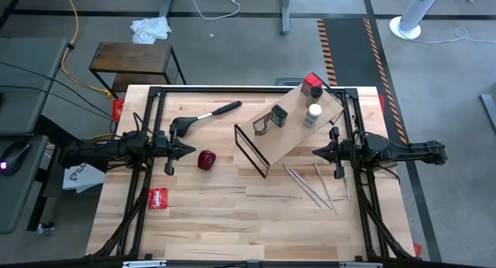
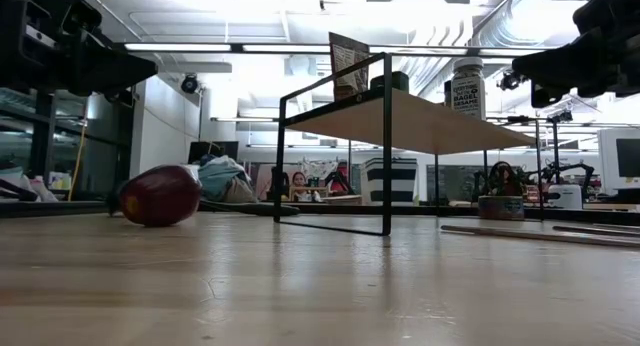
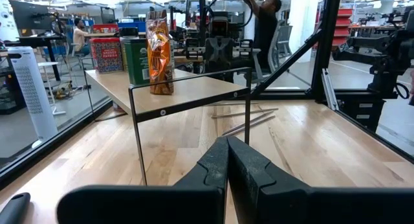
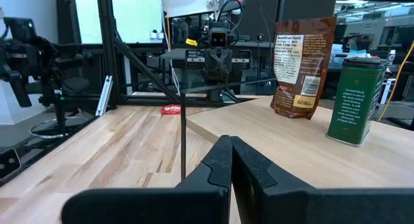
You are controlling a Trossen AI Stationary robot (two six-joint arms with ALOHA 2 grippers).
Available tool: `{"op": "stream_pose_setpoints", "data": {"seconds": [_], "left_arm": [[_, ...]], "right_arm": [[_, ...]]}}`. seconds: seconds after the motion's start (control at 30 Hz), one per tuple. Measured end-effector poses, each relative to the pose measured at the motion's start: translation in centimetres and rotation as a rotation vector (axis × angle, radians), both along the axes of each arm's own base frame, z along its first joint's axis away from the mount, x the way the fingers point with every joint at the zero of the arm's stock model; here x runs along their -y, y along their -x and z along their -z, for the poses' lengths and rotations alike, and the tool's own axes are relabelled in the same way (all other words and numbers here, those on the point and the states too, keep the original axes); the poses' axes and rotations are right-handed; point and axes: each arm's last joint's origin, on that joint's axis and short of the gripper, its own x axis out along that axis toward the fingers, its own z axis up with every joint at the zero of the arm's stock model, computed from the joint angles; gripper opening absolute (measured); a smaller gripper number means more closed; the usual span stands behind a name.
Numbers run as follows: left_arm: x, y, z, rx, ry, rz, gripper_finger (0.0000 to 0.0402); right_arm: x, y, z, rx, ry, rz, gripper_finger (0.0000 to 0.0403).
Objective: Shelf spices
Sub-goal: Move the shelf to the center of the table
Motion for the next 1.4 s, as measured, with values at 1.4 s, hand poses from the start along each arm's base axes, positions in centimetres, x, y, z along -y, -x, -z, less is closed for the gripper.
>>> {"op": "stream_pose_setpoints", "data": {"seconds": [1.4], "left_arm": [[-0.5,3.5,-7.2,0.902,0.479,-0.008,0.0003]], "right_arm": [[2.3,-2.1,-22.4,0.067,-0.489,0.529,0.0000]]}}
